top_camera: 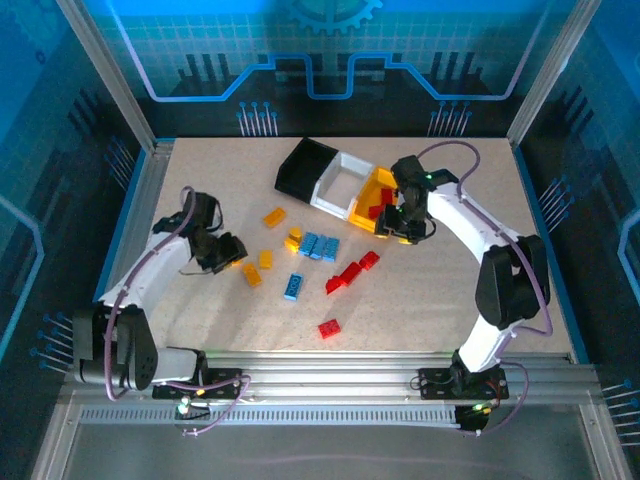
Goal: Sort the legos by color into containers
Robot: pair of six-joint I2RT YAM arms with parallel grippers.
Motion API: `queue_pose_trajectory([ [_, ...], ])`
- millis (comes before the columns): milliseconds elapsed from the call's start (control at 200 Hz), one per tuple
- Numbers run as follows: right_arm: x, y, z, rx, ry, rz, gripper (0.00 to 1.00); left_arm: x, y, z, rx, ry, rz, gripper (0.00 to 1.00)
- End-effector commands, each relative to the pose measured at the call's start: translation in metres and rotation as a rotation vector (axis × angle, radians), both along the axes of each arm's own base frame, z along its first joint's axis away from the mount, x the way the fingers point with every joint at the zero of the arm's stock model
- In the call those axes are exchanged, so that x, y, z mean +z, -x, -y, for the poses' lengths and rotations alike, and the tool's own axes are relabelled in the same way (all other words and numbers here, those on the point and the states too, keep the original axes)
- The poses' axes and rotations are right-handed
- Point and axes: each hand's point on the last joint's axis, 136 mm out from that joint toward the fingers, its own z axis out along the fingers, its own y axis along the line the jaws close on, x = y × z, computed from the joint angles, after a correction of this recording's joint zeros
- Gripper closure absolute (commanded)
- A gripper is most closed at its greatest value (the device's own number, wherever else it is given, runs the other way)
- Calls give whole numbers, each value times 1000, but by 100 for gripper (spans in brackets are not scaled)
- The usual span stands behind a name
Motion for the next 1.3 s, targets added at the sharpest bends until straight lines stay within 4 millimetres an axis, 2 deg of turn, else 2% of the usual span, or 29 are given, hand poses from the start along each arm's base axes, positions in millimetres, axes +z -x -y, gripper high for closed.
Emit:
queue_pose_trajectory([
  [0, 10, 11, 14, -9, -11, 8, 45, 22, -26, 39, -42, 97, 30, 61],
  [205, 14, 32, 26, -23, -23, -3, 45, 58, -95, 114, -178, 170, 117, 61],
  [310, 12, 44, 27, -26, -30, -16, 45, 66, -131, 150, -230, 211, 143, 62],
  [490, 11, 52, 31, -27, -24, -27, 45, 64, -178, 202, -285, 273, 153, 62],
  [700, 13, 51, 42, -39, -23, -27, 45, 51, -204, 256, -339, 333, 147, 61],
  [745, 13, 50, 43, -41, -26, -28, 45, 48, -208, 262, -334, 343, 141, 57],
  [795, 13, 50, 45, -42, -26, -31, 44, 42, -212, 267, -327, 352, 131, 48],
  [830, 13, 51, 45, -43, -26, -30, 43, 39, -215, 268, -318, 357, 126, 46],
  [930, 12, 53, 47, -42, -28, -32, 43, 36, -218, 269, -307, 360, 127, 44],
  [1106, 8, 56, 48, -37, -33, -38, 42, 42, -214, 266, -311, 349, 130, 42],
  [1221, 8, 56, 44, -34, -51, -37, 42, 51, -203, 259, -322, 323, 138, 42],
  [1291, 6, 56, 40, -29, -64, -40, 42, 56, -193, 248, -335, 274, 141, 42],
])
